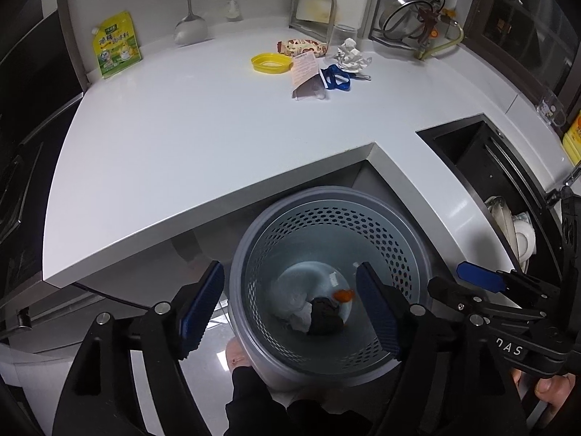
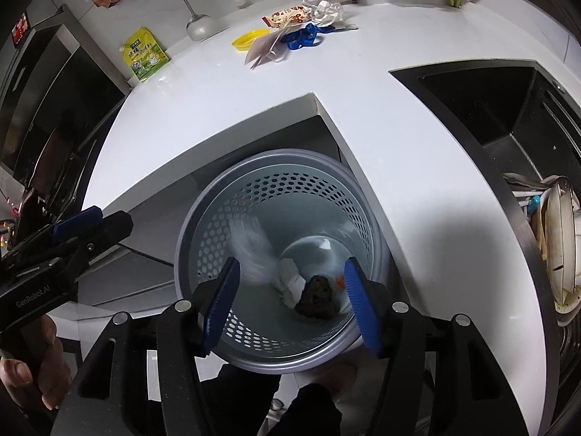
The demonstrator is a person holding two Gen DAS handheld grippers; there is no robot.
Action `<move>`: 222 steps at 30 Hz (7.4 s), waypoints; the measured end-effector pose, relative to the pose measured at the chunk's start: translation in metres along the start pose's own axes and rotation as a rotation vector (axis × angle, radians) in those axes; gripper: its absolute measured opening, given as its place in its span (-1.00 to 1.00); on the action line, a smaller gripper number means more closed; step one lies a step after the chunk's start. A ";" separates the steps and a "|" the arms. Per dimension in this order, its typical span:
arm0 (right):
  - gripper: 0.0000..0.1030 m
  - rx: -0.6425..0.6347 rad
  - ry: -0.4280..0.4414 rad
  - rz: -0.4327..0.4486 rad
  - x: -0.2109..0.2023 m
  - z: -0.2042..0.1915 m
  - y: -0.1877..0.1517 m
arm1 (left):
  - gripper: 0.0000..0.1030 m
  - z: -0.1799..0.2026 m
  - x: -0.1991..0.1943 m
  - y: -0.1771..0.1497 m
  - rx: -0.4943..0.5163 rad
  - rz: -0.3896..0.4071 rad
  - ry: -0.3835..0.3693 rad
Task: Collect trash
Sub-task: 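Open both tools to drop the peel and bag into the bin, then move both tools back toward the counter trash, then grasp the crumpled white paper with the right tool while the left tool nears the yellow lid, then grasp the yellow lid rim with the left tool while the right tool lifts the paper, then carry lid and paper over the grey bin and open both tools to drop them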
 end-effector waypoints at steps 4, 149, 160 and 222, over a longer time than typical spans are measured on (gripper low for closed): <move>0.14 0.000 -0.001 0.003 -0.001 0.001 0.000 | 0.44 -0.001 0.000 0.000 -0.002 0.002 0.003; -0.24 0.216 -0.342 0.413 0.075 0.082 0.275 | 0.37 0.001 0.238 0.304 0.134 0.077 -0.104; -0.24 0.224 -0.314 0.387 0.043 0.058 0.245 | 0.34 -0.021 0.161 0.293 0.150 0.173 -0.093; 0.37 -0.027 -0.077 0.090 -0.025 -0.015 0.012 | 0.53 -0.003 -0.003 0.007 0.017 -0.033 -0.025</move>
Point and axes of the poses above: each gripper's, at about its wrist camera, not at the fingertips, and x roughly the way its jaws point, z to its right, y to its top, the point moved 4 cm from there along x, roughly the way its jaws point, and after that the axes turned 8 degrees about -x, right-handed, at the moved point
